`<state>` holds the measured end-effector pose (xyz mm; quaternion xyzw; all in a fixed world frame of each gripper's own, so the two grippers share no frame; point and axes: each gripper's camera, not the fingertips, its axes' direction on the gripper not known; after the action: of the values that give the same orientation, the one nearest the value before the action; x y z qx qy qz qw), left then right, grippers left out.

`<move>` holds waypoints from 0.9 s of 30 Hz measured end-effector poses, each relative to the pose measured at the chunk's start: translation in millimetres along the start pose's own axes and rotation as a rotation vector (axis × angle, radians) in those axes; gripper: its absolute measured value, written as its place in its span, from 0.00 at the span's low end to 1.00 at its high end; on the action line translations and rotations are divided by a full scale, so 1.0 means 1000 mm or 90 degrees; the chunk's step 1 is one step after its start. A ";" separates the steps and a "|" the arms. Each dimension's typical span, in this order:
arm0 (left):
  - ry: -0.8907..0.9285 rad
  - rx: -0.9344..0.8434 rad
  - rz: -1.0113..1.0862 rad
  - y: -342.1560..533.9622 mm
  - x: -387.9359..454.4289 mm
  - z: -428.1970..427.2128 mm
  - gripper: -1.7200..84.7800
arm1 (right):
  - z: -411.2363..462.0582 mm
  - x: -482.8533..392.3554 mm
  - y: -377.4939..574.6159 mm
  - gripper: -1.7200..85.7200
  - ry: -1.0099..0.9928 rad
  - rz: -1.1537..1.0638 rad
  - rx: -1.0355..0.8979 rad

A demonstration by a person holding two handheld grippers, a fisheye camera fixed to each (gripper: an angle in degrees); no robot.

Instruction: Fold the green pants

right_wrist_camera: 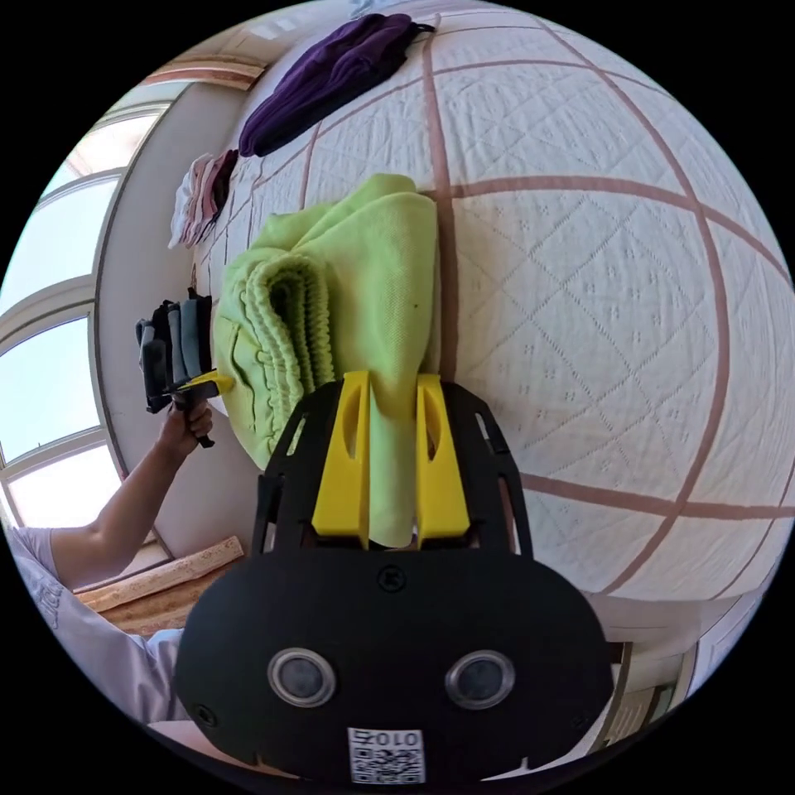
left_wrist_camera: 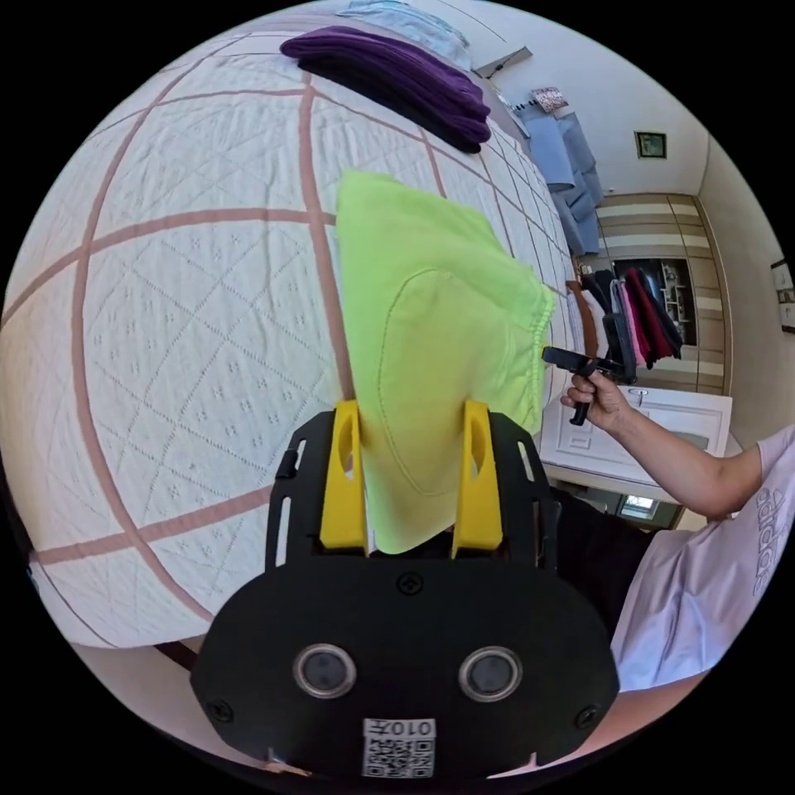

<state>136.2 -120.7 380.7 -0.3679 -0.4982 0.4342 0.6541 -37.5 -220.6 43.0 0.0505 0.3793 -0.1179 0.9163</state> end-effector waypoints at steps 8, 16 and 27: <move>-0.061 -0.067 -0.028 -0.054 0.075 -0.016 0.19 | 0.029 0.018 -0.002 0.07 -0.063 0.023 -0.026; -0.018 -0.023 -0.096 -0.070 0.156 -0.056 0.17 | 0.041 -0.024 0.010 0.08 0.010 -0.050 -0.057; 0.000 0.065 -0.058 -0.041 0.316 -0.200 0.17 | 0.028 -0.149 0.054 0.07 0.066 -0.214 -0.055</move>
<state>378.9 150.8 476.6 -0.3110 -0.4918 0.4289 0.6910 -106.9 -146.7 168.6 -0.0472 0.4340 -0.2499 0.8643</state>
